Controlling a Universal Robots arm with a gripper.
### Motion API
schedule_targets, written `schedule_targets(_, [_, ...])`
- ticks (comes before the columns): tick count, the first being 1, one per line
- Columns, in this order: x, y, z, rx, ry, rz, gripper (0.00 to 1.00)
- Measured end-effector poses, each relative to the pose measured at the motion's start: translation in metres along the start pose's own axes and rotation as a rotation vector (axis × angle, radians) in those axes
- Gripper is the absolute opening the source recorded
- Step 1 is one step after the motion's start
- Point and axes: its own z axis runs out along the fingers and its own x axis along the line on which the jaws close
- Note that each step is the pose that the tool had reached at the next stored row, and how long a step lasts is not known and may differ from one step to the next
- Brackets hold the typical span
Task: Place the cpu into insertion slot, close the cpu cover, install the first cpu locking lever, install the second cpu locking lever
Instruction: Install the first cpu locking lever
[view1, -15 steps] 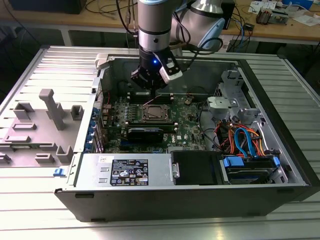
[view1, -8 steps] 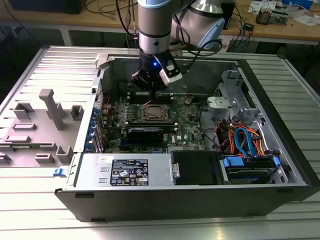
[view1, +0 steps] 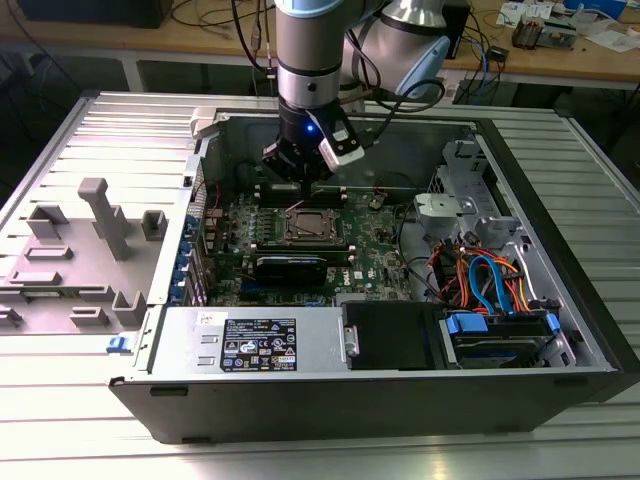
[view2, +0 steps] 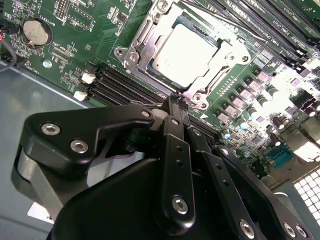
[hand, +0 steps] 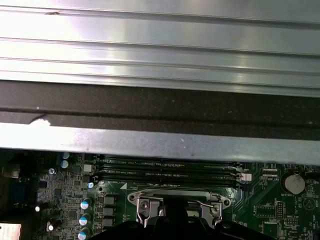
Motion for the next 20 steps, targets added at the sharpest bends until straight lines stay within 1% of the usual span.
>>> schedule_targets(3, [0.0019,0.0001,0.0000,-0.0007,0.0001,0.000,0.11])
schedule_targets(5, [0.0024,0.0001,0.0001,-0.0030,-0.0001,0.000,0.11])
schedule_targets(7, [0.0026,0.0004,0.0008,-0.0138,-0.0008,0.000,0.11])
schedule_targets(9, [0.0025,0.0004,0.0019,-0.0211,-0.0012,0.000,0.11])
schedule_targets(10, [0.0023,0.0005,0.0029,-0.0236,-0.0014,0.000,0.11])
schedule_targets(13, [0.0008,0.0027,0.0043,-0.0237,-0.0013,0.000,0.11])
schedule_targets(16, [-0.0006,0.0072,0.0054,-0.0237,-0.0013,0.000,0.11])
schedule_targets(20, [-0.0022,0.0088,0.0076,-0.0236,-0.0013,0.000,0.11])
